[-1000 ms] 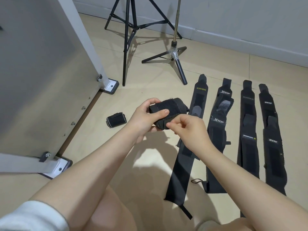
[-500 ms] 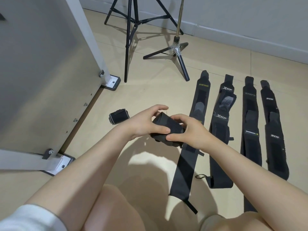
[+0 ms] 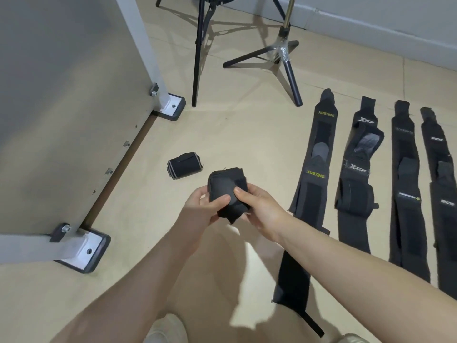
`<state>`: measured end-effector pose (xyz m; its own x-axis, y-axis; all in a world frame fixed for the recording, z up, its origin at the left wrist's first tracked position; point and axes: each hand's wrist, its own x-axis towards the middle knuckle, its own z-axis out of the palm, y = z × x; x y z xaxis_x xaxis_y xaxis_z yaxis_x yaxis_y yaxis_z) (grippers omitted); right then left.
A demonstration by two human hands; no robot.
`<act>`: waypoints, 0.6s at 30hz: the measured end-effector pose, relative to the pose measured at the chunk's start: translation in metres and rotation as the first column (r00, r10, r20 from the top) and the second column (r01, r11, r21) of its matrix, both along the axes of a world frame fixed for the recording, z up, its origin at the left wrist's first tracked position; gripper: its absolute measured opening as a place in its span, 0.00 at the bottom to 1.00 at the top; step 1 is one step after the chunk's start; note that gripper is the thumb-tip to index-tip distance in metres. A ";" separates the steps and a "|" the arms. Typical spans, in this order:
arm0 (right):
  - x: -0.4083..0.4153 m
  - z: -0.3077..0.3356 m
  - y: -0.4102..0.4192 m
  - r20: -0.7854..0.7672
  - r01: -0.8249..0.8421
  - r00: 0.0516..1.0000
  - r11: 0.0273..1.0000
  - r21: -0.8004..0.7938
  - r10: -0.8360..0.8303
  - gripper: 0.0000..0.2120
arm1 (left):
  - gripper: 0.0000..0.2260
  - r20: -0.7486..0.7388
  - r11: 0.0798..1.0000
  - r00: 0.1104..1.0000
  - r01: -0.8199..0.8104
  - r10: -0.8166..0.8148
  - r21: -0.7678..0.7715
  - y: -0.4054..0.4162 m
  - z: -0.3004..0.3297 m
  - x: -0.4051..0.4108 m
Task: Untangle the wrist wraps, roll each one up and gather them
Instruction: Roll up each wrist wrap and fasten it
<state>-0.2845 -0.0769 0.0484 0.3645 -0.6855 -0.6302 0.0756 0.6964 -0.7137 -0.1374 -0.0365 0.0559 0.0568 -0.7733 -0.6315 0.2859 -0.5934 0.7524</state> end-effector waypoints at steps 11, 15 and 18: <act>0.058 -0.078 -0.005 -0.365 -0.182 0.916 0.983 -0.007 0.167 0.06 | 0.23 0.829 0.988 0.557 0.150 -0.047 -0.045 -0.024 -0.115 0.031; 0.063 -0.083 -0.014 -0.375 -0.170 0.914 0.985 -0.009 0.154 0.07 | 0.28 0.986 0.950 0.149 0.310 -0.079 0.030 -0.045 -0.138 0.023; 0.064 -0.090 -0.022 -0.242 -0.028 0.970 0.999 0.030 0.034 0.11 | 0.27 0.951 0.945 0.298 0.327 -0.087 -0.016 -0.056 -0.131 0.008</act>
<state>-0.2200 -0.0990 -0.0417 0.2198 -0.6582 -0.7200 -0.1191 0.7144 -0.6895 -0.1296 -0.0929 -0.0749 0.3308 -0.9349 -0.1289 -0.7837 -0.3482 0.5144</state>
